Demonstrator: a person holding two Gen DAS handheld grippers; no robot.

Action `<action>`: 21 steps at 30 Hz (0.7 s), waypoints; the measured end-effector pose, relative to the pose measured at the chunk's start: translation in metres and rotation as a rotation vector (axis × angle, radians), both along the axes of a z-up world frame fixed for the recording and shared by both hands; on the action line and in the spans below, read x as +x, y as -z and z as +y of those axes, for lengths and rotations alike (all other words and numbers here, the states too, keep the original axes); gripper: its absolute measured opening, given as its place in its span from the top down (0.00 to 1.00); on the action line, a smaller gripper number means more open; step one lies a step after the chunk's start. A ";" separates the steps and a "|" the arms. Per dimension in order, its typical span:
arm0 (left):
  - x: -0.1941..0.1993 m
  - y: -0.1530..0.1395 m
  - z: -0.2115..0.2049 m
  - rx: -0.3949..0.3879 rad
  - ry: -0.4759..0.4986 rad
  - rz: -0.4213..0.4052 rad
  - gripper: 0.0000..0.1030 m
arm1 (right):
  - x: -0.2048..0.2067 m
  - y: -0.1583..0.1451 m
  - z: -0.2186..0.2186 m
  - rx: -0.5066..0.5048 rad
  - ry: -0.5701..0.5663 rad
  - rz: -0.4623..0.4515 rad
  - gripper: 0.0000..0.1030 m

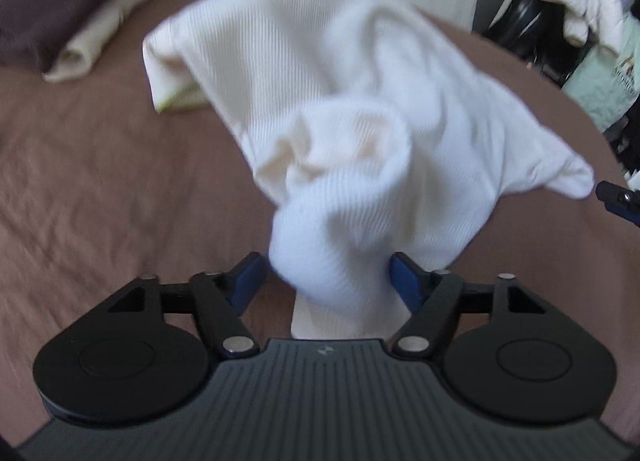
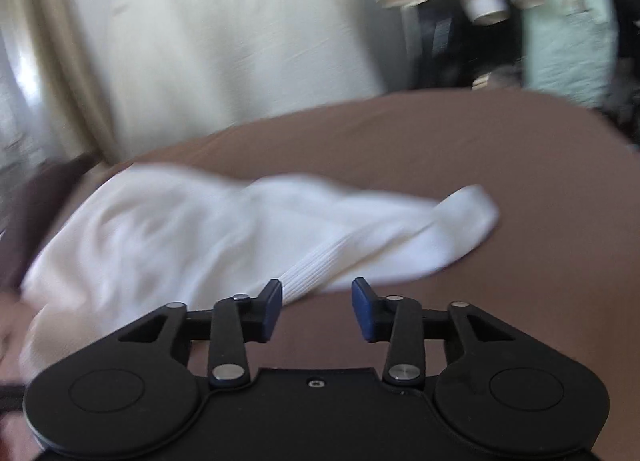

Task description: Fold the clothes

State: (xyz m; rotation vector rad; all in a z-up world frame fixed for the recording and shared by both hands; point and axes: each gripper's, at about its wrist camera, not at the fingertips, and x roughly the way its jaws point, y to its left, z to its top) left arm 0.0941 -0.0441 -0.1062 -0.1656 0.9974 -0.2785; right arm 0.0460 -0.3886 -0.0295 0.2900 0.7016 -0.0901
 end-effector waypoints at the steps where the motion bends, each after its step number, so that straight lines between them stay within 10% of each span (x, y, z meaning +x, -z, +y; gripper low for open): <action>1: -0.003 0.002 0.000 0.001 0.004 -0.016 0.35 | -0.003 0.003 0.010 0.012 -0.053 0.008 0.53; 3: -0.007 -0.001 0.002 -0.015 0.014 -0.063 0.92 | -0.007 0.009 0.029 0.030 -0.159 0.018 0.51; 12: -0.048 -0.075 0.005 -0.158 0.078 -0.336 0.93 | -0.045 0.005 0.107 0.053 -0.502 -0.095 0.37; 21: -0.089 -0.115 -0.008 -0.290 0.202 -0.451 0.93 | -0.046 -0.034 0.156 -0.170 -0.607 -0.300 0.14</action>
